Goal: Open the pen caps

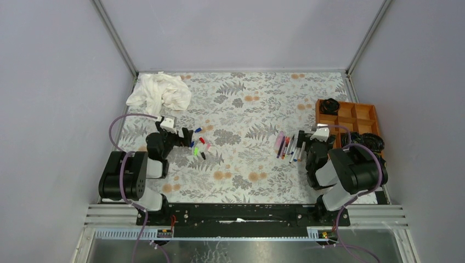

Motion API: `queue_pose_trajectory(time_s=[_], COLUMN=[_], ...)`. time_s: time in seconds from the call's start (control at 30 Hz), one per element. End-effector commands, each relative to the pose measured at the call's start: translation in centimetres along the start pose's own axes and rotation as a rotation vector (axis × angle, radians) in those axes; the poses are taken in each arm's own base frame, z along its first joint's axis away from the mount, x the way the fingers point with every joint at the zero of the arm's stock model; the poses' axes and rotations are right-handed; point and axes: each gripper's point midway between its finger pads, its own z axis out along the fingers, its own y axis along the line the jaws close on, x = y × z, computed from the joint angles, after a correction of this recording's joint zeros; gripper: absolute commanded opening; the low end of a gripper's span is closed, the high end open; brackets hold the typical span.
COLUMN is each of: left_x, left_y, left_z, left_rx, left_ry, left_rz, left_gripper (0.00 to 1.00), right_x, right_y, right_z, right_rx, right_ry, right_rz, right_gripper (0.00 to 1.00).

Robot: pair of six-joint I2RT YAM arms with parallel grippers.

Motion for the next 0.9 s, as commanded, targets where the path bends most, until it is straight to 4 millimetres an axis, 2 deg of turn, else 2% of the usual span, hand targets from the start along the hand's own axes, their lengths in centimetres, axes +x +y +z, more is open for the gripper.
queue_pose_trajectory(time_s=[0.0, 0.1, 0.87], left_x=[-2.9, -3.0, -2.9], left_y=[1.0, 1.0, 1.1], left_z=[0.9, 0.8, 0.9], left_rx=[-0.043, -0.044, -0.045], left_ry=[-0.097, -0.099, -0.092], left_rz=[0.038, 0.038, 0.037], left_gripper=[0.99, 0.99, 0.99], right_x=[-3.7, -2.6, -2.8], right_y=[-0.3, -1.0, -1.0], right_z=[3.7, 4.8, 4.6], right_rx=[0.023, 0.002, -0.002], right_ry=[-0.04, 0.034, 0.02], right_rz=[0.123, 0.186, 0.189], right_gripper=[1.0, 1.0, 1.0])
